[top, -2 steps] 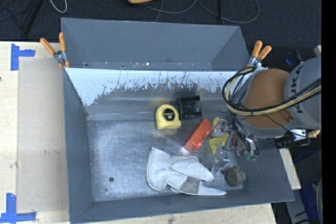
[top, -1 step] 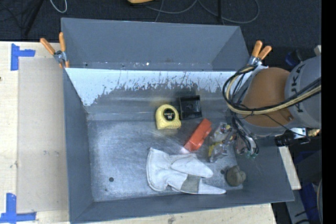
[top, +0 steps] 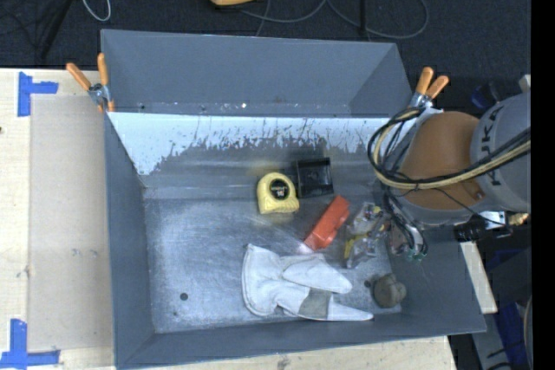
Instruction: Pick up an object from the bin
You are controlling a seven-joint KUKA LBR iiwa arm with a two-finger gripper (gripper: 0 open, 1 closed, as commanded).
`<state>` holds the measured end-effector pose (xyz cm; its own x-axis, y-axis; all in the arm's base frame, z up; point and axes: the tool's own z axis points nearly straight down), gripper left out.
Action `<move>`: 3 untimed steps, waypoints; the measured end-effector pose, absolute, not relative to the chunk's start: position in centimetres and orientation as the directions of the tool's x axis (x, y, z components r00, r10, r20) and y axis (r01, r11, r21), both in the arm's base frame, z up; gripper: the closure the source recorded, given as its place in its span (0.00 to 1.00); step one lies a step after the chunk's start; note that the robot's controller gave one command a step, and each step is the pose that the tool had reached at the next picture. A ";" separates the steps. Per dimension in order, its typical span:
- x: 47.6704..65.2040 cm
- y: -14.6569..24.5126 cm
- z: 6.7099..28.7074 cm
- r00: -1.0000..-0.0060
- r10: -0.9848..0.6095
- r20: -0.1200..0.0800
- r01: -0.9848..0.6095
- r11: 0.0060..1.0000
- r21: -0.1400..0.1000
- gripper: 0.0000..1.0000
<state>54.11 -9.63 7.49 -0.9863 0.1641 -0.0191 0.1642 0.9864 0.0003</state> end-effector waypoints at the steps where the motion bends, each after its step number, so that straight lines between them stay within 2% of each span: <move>1: 53.7 -9.7 11.7 -0.991 0.134 0.007 0.134 0.991 0.000 1.00; 2: 53.7 -9.6 17.8 -0.993 0.116 0.004 0.116 0.993 0.000 1.00; 3: 54.2 -11.1 16.5 -0.989 0.148 -0.014 0.148 0.989 0.000 1.00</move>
Offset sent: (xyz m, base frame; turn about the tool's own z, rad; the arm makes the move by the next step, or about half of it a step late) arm -0.0040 0.0030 0.1754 -0.0717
